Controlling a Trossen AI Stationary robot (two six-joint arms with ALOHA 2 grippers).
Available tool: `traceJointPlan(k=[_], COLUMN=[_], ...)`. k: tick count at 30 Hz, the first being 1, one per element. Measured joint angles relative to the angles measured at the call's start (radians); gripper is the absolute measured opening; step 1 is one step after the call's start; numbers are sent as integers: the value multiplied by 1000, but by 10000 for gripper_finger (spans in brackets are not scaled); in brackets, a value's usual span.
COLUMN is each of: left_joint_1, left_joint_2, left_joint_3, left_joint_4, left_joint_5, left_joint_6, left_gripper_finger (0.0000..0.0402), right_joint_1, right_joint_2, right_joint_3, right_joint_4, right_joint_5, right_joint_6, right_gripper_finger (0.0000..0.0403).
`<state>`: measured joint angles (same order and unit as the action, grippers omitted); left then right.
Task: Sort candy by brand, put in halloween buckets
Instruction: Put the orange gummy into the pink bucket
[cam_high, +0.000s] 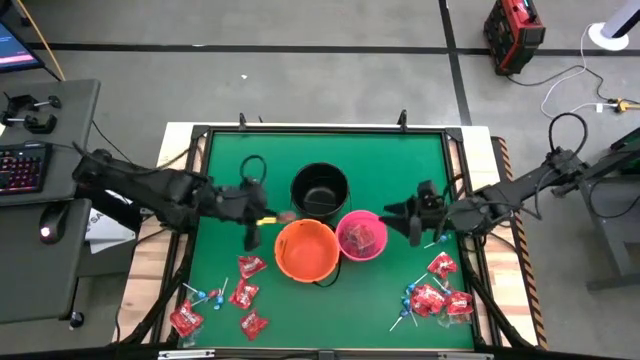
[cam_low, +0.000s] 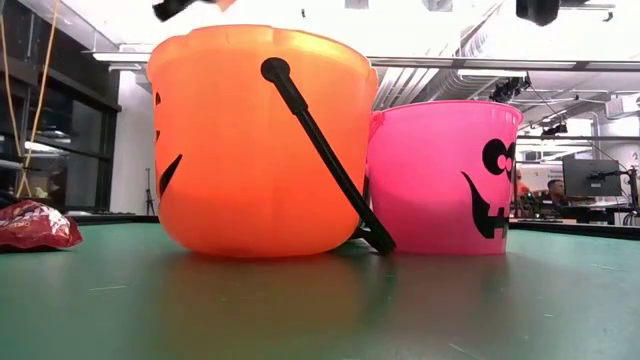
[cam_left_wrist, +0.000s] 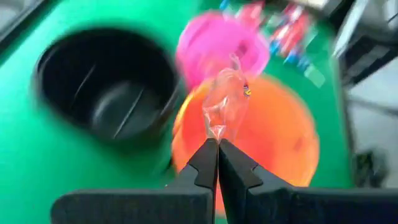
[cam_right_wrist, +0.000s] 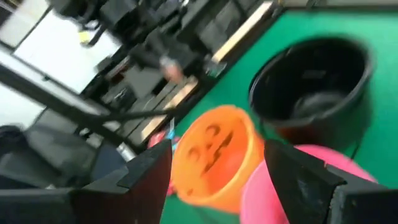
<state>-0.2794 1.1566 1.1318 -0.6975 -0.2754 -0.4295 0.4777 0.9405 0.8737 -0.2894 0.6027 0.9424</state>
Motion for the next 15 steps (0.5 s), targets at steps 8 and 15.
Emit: traceJointPlan(k=[8,15], left_joint_1=[15,50], left_joint_2=[334,588], left_joint_3=[64,128], left_joint_4=[431,723], left_joint_5=[43,65], left_joint_6=[207,363], left_gripper_finger=[0,0], right_joint_1=[0,0], right_joint_2=[0,0], right_joint_3=[24,24], right_joint_4=[-10,-10], right_joint_5=[152,235], right_joint_6=[-97,-98], right_gripper_finger=[249,249])
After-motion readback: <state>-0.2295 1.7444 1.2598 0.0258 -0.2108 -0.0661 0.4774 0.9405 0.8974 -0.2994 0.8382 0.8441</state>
